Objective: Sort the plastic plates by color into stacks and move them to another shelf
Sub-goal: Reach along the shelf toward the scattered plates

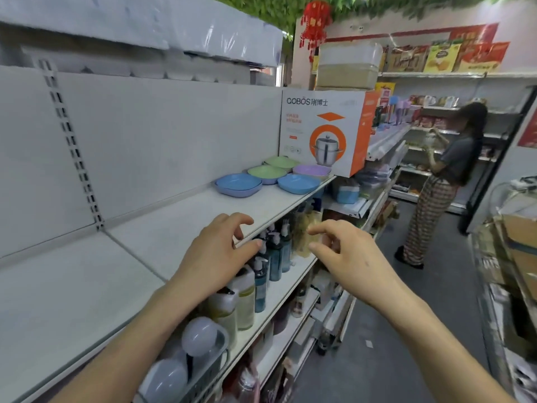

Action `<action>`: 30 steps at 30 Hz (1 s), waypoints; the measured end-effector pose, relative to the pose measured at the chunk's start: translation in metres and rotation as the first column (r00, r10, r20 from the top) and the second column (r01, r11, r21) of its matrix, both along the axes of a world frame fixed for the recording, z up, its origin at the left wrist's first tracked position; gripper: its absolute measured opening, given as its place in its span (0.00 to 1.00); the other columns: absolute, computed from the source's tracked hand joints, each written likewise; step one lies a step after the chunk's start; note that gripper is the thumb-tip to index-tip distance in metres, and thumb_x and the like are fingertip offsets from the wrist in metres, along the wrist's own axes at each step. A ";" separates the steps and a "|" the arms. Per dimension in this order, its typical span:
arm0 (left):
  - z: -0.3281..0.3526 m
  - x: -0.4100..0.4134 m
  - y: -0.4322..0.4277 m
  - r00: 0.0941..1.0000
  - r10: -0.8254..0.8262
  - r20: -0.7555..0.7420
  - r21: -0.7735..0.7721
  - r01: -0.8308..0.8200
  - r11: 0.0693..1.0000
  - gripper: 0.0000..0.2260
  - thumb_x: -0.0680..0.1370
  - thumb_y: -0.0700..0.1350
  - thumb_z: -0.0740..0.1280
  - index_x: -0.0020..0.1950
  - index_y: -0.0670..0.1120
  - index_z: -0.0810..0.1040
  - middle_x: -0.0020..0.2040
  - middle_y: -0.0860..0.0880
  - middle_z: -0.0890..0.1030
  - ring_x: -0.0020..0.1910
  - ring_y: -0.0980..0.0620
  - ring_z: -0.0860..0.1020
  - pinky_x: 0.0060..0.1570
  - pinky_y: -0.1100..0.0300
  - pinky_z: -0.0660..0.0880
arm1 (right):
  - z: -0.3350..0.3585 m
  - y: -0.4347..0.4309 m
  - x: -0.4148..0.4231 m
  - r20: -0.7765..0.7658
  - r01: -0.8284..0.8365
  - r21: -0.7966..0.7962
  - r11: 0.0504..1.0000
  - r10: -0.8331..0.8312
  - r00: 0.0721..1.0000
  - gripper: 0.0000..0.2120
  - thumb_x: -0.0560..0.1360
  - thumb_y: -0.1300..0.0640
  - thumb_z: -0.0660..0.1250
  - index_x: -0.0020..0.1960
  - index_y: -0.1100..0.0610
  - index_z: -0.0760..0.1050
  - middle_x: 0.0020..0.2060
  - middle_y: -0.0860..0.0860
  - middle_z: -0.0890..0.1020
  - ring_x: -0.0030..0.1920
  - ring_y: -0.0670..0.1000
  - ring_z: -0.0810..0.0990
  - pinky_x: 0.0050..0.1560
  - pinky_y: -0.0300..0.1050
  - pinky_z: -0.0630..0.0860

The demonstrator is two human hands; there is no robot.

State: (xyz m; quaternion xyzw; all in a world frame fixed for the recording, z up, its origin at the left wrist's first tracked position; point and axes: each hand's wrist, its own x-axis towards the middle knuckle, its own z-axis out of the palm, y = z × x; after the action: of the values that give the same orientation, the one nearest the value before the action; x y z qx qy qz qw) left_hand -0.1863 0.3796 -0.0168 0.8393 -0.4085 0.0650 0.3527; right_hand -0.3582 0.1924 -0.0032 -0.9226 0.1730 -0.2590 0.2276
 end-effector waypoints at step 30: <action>-0.003 0.112 -0.151 0.773 0.634 -0.008 0.025 -0.634 0.773 0.20 0.78 0.60 0.68 0.69 0.60 0.72 0.52 0.59 0.74 0.46 0.59 0.76 0.52 0.55 0.76 | 0.006 -0.248 0.268 -0.006 -0.517 0.020 0.856 0.517 0.856 0.08 0.80 0.51 0.68 0.58 0.47 0.80 0.44 0.42 0.79 0.45 0.42 0.78 0.42 0.32 0.68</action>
State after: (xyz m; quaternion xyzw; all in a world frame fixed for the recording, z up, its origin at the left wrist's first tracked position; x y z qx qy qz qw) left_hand -0.0740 0.2285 -0.0199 0.9320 -0.0997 0.1690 0.3047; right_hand -0.0903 -0.0551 0.0027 -0.9345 -0.0774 -0.1818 0.2961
